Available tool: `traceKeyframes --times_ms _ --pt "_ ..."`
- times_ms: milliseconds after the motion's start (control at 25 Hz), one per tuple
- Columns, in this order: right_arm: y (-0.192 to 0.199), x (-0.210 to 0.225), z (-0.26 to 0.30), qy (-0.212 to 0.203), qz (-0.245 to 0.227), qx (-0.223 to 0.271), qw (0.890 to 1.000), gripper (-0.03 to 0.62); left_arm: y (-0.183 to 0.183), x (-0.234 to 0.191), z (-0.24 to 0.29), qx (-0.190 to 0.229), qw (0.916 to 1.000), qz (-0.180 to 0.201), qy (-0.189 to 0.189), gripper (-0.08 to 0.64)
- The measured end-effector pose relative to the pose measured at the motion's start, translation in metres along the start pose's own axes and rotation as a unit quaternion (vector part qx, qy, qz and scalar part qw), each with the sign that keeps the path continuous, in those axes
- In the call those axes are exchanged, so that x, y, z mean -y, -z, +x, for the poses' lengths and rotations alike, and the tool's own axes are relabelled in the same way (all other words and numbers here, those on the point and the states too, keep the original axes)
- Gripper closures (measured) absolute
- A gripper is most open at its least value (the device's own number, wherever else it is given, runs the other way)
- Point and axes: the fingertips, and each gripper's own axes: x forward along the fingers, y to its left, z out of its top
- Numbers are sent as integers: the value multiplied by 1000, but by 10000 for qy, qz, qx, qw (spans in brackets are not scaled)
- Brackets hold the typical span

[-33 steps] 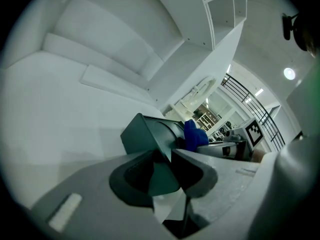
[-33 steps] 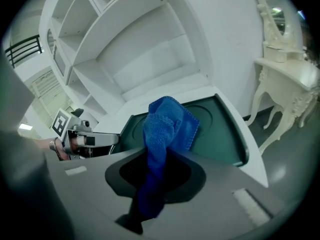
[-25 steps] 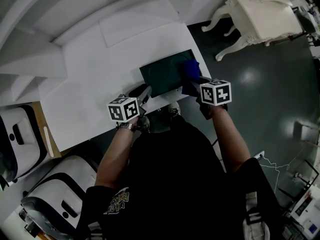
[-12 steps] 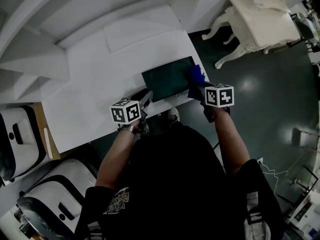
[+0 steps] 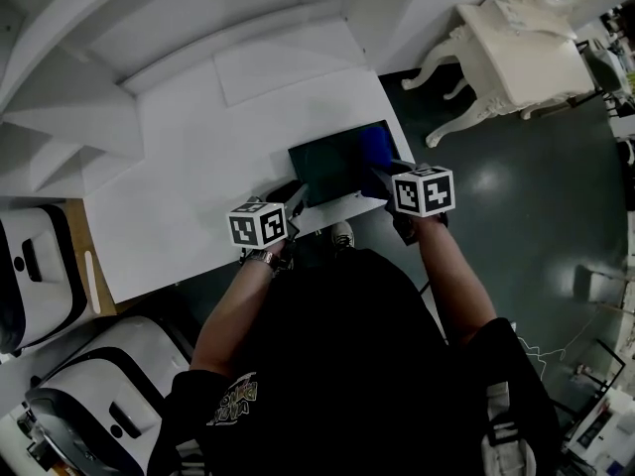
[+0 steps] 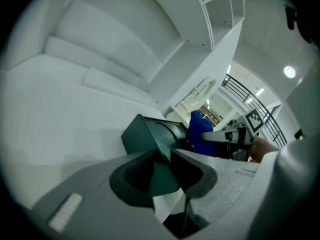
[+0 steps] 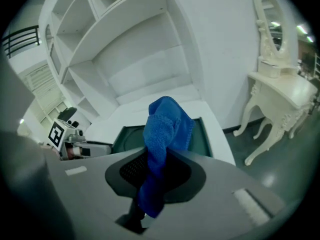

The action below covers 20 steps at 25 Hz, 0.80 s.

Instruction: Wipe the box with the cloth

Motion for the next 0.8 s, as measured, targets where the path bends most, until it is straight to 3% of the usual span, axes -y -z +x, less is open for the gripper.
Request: traceKeyframes --times_ms 200,400,800 --pt "-29 -72 34 -663 -618 -105 9958 501 5 3 -2 -1 9999 -116 -9 448" --pt "-27 -118 69 -1015 -1057 -492 9880 502 8 5 -5 28 9998 -181 -1 449" --pt "-17 -118 101 -728 -1433 -915 9827 500 7 3 -7 70 9999 -142 -26 449"
